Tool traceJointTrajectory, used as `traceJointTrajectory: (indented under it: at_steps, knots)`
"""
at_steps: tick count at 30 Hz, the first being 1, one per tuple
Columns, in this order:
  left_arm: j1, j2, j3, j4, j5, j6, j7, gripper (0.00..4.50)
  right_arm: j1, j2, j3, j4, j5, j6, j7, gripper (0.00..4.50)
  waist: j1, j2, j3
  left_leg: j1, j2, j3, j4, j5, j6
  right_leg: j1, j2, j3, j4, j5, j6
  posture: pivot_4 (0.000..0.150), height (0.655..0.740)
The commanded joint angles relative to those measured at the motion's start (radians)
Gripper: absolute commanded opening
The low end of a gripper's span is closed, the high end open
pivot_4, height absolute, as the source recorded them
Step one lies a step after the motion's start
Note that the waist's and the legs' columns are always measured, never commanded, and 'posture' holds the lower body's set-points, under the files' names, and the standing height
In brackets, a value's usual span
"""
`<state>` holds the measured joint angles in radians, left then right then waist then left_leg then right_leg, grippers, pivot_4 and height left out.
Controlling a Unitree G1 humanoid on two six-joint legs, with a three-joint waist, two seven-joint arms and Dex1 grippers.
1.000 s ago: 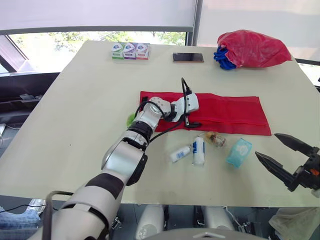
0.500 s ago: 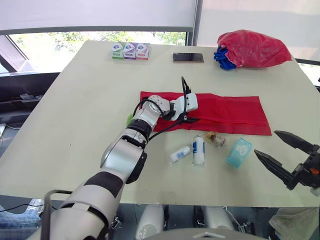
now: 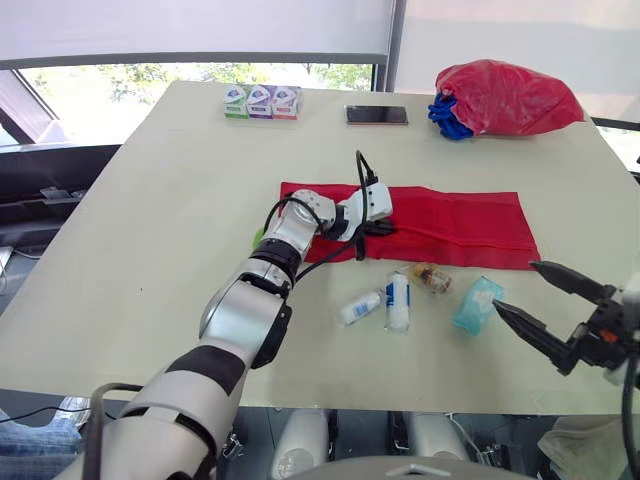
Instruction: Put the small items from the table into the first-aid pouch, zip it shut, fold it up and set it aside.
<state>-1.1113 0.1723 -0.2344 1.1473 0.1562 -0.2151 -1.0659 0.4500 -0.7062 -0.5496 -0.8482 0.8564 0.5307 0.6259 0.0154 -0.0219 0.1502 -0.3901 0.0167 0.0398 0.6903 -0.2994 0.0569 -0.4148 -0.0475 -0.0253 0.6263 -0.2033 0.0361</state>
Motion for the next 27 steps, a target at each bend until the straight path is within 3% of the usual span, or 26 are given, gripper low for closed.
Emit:
traceJointTrajectory:
  at_steps: [1,10,21,27]
  knots:
    - [0.000,0.007,0.029,-0.050,-0.033,0.016,-0.017,0.04,-0.072,-0.004,0.110,-0.054,-0.009,0.034,-0.075,4.50,-0.001,0.000,0.000,0.000,0.000,0.000,0.000,0.000,0.000,0.000,0.000,0.000,0.000,0.000,0.000,0.150,0.7400]
    - [0.035,0.054,0.048,-0.116,-0.068,0.066,-0.090,0.04,-0.263,-0.011,0.572,-0.019,-0.263,0.136,-0.176,4.50,-0.001,0.000,0.000,-0.001,0.000,-0.001,0.000,0.000,0.000,0.000,0.000,-0.001,0.000,0.000,0.000,0.150,0.7400]
    - [0.135,0.163,0.040,-0.302,-0.113,0.142,-0.222,0.04,-0.303,0.161,0.748,-0.017,-0.377,0.260,-0.366,4.50,-0.003,0.000,0.000,-0.001,0.001,-0.001,0.002,0.000,0.000,0.000,0.001,-0.001,0.001,0.000,0.000,0.150,0.7400]
    - [0.154,0.173,0.047,-0.373,-0.135,0.220,-0.212,0.04,-0.312,0.251,0.832,0.007,-0.450,0.300,-0.444,4.50,-0.001,0.000,0.000,-0.001,0.001,-0.002,0.003,0.000,0.000,0.000,0.001,-0.002,0.001,0.000,0.000,0.150,0.7400]
